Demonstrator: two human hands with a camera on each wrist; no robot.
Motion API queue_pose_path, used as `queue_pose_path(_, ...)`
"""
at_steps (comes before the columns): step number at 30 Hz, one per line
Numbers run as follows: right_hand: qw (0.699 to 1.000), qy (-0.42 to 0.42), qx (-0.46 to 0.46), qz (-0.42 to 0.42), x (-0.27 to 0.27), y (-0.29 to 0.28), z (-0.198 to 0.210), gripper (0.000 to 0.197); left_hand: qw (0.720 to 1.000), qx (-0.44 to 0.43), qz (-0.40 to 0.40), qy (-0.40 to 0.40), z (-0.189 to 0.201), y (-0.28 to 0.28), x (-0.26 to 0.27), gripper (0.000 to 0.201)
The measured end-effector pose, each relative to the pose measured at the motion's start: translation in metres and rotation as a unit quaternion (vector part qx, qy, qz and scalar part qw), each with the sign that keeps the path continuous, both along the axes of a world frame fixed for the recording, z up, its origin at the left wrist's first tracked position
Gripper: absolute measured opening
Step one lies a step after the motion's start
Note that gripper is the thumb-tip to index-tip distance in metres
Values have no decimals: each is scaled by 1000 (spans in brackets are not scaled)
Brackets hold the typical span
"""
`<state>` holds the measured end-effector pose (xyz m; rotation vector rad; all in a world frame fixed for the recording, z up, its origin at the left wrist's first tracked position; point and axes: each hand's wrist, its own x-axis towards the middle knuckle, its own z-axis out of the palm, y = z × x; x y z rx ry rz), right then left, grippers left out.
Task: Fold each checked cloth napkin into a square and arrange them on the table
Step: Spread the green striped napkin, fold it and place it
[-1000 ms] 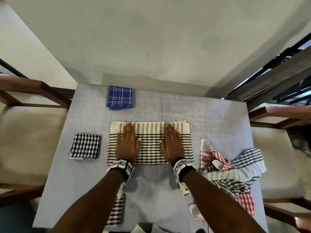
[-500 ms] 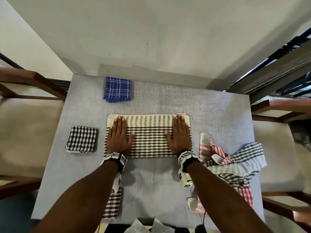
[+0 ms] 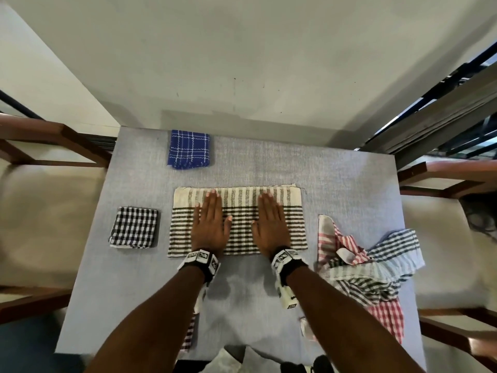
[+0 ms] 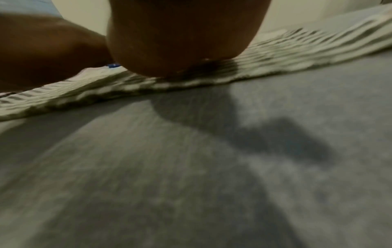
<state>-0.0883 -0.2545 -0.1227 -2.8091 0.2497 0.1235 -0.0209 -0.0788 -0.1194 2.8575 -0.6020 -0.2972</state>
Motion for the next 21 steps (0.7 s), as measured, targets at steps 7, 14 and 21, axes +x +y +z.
queue_pose_path(7,999,33,-26,23,-2,25,-13,70,1000,-2,4,14,-17,-15,-21,65)
queue_pose_path(14,999,20,-14,-49,-24,-33,-5,77,996,-16,89,15,-15,28,-10,73)
queue_pose_path(21,998,39,1,-44,-25,-35,0,78,997,0,80,8,-11,36,-9,72)
